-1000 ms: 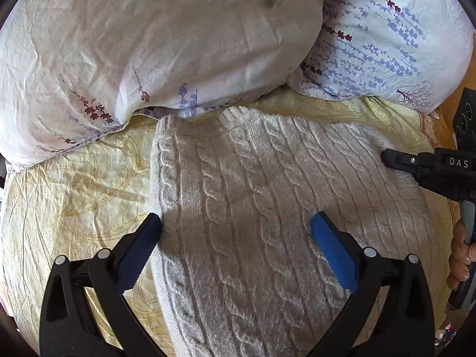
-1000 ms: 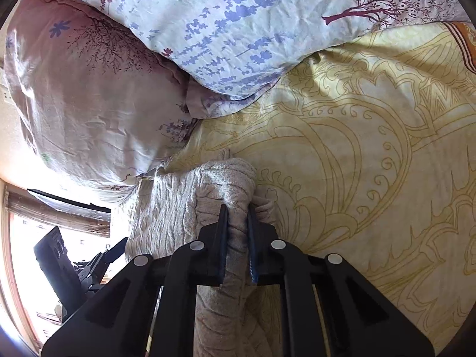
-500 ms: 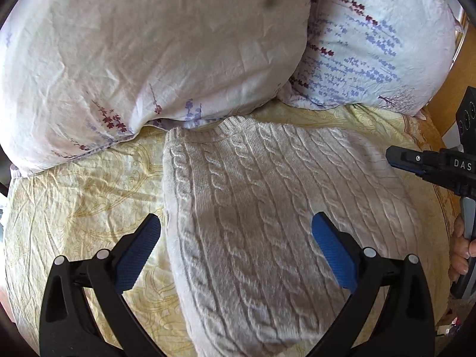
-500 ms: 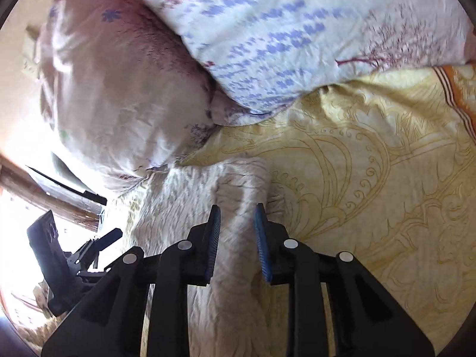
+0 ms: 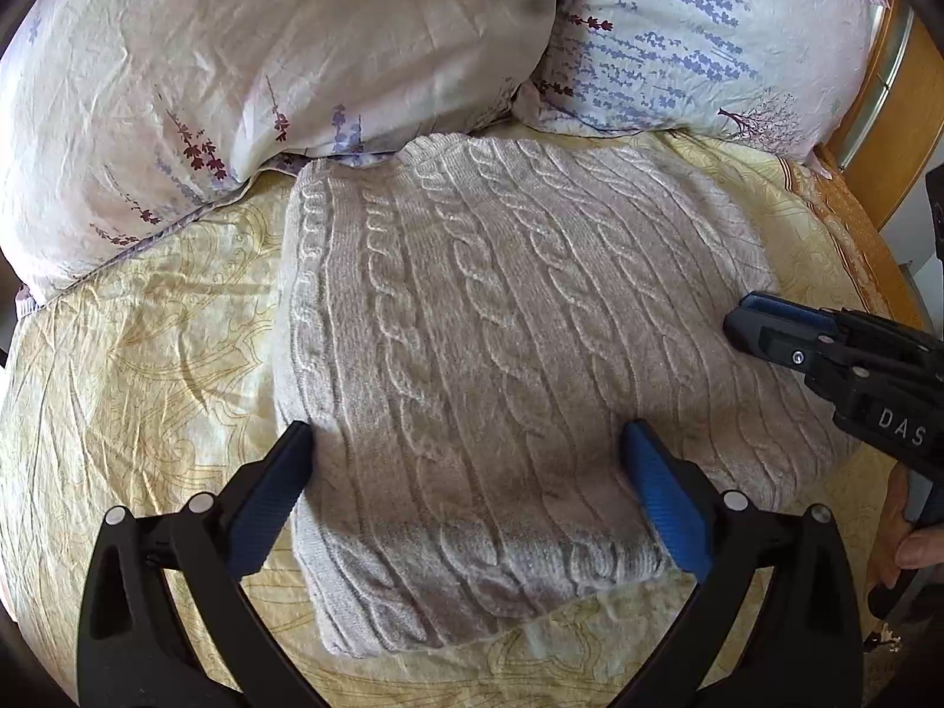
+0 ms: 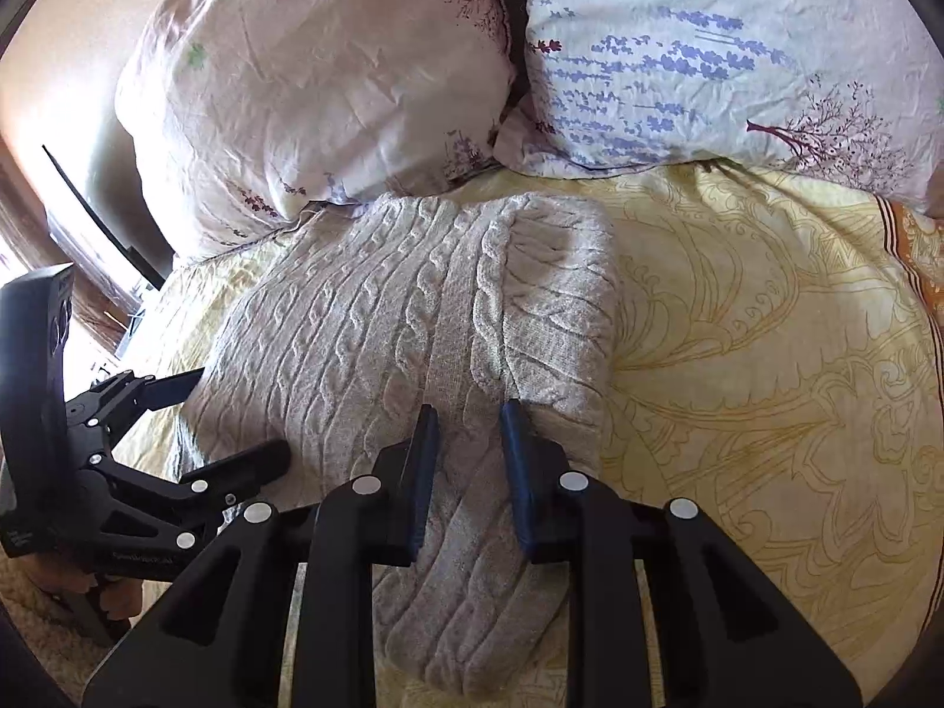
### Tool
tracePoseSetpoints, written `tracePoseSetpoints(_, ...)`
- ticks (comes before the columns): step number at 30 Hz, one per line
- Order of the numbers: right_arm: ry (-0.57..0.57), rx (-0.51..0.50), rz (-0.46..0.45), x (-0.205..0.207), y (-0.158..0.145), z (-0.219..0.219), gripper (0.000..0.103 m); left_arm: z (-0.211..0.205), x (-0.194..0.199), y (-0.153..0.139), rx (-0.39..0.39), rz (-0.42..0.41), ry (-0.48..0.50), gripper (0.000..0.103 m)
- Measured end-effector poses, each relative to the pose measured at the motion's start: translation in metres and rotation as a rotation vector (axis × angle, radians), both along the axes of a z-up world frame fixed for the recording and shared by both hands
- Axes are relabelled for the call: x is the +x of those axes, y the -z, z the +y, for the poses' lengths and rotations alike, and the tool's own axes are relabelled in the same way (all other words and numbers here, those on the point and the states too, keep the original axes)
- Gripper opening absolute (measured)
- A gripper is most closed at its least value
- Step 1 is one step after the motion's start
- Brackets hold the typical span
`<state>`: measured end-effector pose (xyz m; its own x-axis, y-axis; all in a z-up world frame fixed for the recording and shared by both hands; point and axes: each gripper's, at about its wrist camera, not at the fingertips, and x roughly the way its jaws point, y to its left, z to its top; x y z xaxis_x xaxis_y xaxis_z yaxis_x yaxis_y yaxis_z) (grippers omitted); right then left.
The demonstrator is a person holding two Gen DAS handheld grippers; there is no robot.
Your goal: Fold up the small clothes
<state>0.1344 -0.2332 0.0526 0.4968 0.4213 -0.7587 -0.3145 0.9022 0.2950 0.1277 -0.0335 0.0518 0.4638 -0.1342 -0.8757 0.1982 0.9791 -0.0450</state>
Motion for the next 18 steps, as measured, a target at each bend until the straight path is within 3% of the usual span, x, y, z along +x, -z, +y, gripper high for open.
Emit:
tracePoseSetpoints(6,0.063,-0.005,-0.033,-0.013,-0.014,-0.001,0.024,0.000,-0.007,-0.006,0.019,-0.038,-0.015,0.101)
tracePoseSetpoints(11,0.092,-0.072,-0.095,-0.045,-0.023,0.001,0.025,0.012,-0.030,-0.018,0.033,-0.086,-0.063,0.101)
tracePoseSetpoints(15,0.108,-0.138,-0.068,-0.055,-0.011,0.005,0.025,0.029,-0.043,-0.016,0.017,-0.071,-0.115,0.101)
tracePoseSetpoints(18,0.102,-0.237,-0.093,-0.059,-0.002,0.018,0.026,0.036,-0.045,-0.003,0.040,-0.011,-0.132,0.101)
